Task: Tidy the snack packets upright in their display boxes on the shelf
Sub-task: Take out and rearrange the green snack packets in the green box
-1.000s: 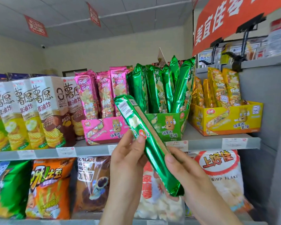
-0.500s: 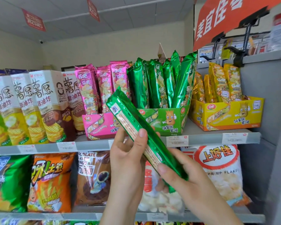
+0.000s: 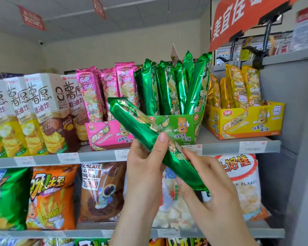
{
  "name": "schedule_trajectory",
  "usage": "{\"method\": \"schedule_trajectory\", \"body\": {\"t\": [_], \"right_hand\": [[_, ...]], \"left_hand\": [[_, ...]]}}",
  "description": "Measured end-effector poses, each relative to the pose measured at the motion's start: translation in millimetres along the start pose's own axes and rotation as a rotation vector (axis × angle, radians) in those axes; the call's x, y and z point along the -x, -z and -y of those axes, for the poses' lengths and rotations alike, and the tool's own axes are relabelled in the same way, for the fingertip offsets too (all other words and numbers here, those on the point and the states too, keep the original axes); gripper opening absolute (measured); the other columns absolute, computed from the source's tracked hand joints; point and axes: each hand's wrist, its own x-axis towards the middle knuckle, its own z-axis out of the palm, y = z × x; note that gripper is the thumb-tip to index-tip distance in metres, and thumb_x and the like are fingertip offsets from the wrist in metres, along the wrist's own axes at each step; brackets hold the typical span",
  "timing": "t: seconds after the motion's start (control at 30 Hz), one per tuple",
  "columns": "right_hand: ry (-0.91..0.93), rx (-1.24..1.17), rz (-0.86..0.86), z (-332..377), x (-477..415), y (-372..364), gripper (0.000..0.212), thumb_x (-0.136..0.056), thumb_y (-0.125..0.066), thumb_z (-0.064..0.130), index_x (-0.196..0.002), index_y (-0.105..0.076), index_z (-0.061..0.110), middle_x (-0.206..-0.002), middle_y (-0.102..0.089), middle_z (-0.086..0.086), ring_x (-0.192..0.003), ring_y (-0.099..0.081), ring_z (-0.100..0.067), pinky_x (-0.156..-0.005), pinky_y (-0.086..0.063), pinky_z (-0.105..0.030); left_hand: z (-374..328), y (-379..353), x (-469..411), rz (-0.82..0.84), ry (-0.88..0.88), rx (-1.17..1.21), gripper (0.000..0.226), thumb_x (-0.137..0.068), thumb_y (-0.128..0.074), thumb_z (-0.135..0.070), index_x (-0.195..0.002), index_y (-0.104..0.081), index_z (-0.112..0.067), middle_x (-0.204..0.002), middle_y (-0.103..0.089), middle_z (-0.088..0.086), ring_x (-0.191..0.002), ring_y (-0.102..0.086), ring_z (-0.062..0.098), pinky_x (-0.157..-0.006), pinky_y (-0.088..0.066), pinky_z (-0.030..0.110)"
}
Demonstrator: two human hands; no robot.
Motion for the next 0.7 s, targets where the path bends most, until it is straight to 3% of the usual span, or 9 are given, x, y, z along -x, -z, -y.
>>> {"method": "schedule_trajectory", "body": {"t": [0.1, 0.27, 0.5, 0.57, 0.7], "right_hand": [[0.028, -0.08, 0.003, 3, 3, 2, 0.051, -0.092, -0.053, 0.046, -0.141, -0.05, 0.031, -0.117, -0.049, 0.017, -0.107, -0.057, -0.007, -0.083, -0.042, -0.007], [0.021, -0.124, -0.097, 7, 2, 2, 0.05, -0.088, -0.058, 0.036, -0.137, -0.052, 0.025, -0.12, -0.053, 0.019, -0.11, -0.058, -0.001, -0.084, -0.041, -0.005], [0.076, -0.032, -0.176, 4, 4, -5, 0.047, -0.081, -0.066, 0.027, -0.127, -0.058, 0.019, -0.117, -0.055, 0.008, -0.109, -0.055, 0.005, -0.086, -0.04, -0.004], [0.083, -0.001, -0.167, 0, 7, -7, 0.053, -0.076, -0.073, 0.02, -0.126, -0.057, 0.023, -0.118, -0.052, 0.009, -0.11, -0.053, 0.005, -0.087, -0.04, -0.004], [0.125, 0.052, -0.13, -7, 16, -14, 0.053, -0.075, -0.071, 0.019, -0.121, -0.049, 0.033, -0.12, -0.046, 0.011, -0.105, -0.048, 0.009, -0.08, -0.043, -0.007]], "left_hand": [[1, 2, -1, -0.021, -0.001, 0.035, 0.033, -0.078, -0.069, -0.028, -0.107, -0.064, -0.012, -0.088, -0.069, 0.003, -0.08, -0.064, 0.017, -0.071, -0.055, 0.031], [2, 3, -1, -0.009, 0.045, 0.14, 0.027, -0.086, -0.06, -0.023, -0.108, -0.063, -0.009, -0.096, -0.071, 0.007, -0.083, -0.068, 0.019, -0.068, -0.055, 0.03], [1, 0, -3, 0.006, 0.072, 0.23, 0.037, -0.087, -0.061, -0.019, -0.122, -0.057, -0.007, -0.115, -0.067, 0.016, -0.1, -0.064, 0.026, -0.092, -0.051, 0.042], [3, -3, -3, -0.033, 0.085, 0.21, 0.037, -0.086, -0.061, -0.023, -0.119, -0.058, -0.005, -0.112, -0.069, 0.02, -0.092, -0.067, 0.027, -0.086, -0.054, 0.045], [0, -5, -11, -0.123, 0.06, 0.183, 0.043, -0.082, -0.057, -0.038, -0.11, -0.059, -0.005, -0.093, -0.072, 0.016, -0.069, -0.067, 0.02, -0.064, -0.058, 0.035]]}}
